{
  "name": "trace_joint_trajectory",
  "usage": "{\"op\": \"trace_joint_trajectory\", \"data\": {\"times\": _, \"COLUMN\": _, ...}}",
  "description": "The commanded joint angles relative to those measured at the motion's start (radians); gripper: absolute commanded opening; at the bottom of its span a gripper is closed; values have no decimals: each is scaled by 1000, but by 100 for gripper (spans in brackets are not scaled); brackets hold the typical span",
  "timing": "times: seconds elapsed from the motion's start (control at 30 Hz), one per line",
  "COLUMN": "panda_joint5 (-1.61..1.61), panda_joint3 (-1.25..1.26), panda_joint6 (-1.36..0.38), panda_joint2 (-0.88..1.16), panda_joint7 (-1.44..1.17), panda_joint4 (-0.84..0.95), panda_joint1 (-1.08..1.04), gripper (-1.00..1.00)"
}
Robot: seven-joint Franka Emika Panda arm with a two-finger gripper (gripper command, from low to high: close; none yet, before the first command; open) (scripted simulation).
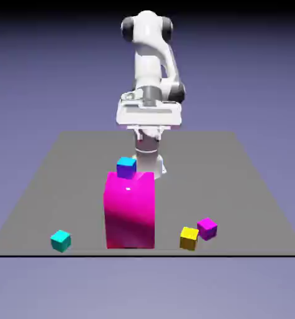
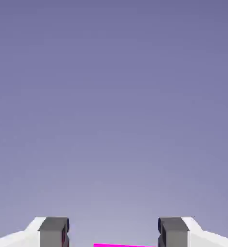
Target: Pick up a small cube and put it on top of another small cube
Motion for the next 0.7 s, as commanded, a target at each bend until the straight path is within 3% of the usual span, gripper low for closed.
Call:
{"op": "trace_joint_trajectory", "data": {"times": 0.0, "panda_joint5": -21, "panda_joint3": -13, "panda_joint6": -16, "panda_joint2": 36, "panda_joint7": -44, "panda_joint4": 17, "panda_joint1": 35, "gripper": 0}}
{"op": "trace_joint_trajectory", "data": {"times": 0.67, "panda_joint5": -438, "panda_joint3": -282, "panda_joint6": -331, "panda_joint2": 747, "panda_joint7": -913, "panda_joint4": 350, "panda_joint1": 727, "gripper": 0}}
